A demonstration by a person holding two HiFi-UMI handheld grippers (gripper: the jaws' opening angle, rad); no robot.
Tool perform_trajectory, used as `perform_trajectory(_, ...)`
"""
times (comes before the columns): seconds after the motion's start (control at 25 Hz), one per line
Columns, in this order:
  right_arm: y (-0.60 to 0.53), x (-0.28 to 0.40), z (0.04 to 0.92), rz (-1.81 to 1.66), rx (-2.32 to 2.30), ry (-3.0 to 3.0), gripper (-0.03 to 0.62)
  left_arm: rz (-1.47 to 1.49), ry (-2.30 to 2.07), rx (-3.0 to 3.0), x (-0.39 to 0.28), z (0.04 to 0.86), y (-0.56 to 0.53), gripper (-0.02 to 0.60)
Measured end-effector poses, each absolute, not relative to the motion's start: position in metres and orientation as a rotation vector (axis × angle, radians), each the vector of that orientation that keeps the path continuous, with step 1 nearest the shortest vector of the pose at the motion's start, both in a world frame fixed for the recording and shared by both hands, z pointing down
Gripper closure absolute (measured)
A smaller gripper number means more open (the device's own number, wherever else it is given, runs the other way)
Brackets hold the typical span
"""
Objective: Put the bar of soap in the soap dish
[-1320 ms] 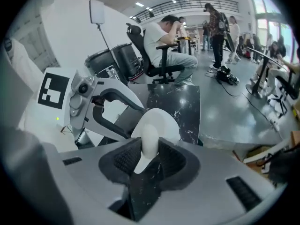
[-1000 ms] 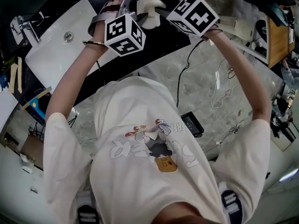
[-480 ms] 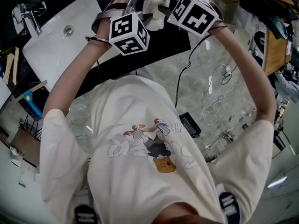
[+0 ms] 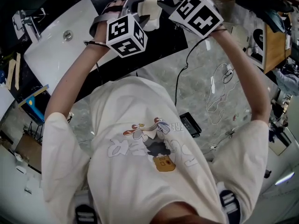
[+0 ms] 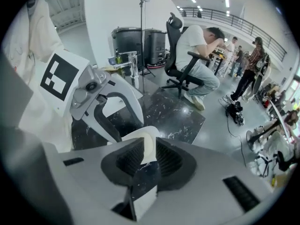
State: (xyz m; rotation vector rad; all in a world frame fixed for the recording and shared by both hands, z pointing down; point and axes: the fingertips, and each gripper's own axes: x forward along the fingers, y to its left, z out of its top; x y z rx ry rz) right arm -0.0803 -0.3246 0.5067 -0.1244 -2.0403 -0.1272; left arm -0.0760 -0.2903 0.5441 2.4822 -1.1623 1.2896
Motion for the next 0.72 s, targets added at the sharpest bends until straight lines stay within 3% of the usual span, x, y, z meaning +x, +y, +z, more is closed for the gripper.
perform_trajectory(0.24, -0.318, -0.071, 0.480, -0.015, 0.120, -2.234, 0.588, 1.182, -1.251, 2.482, -0.073, 0.510, -0.278, 0.395)
perform_trajectory(0.36, -0.305, -0.059, 0.470, 0.033, 0.205, -2.296, 0.588, 1.143, -1.346, 2.455, -0.075, 0.493, -0.268, 0.510)
perform_trajectory(0.48, -0.290, -0.047, 0.461, 0.079, 0.287, -2.344, 0.588, 1.109, -1.403, 2.438, -0.077, 0.481, -0.256, 0.566)
perform_trajectory(0.72, -0.253, -0.023, 0.444, 0.225, 0.481, -2.447, 0.589, 1.034, -1.447, 2.417, -0.071, 0.467, -0.222, 0.574)
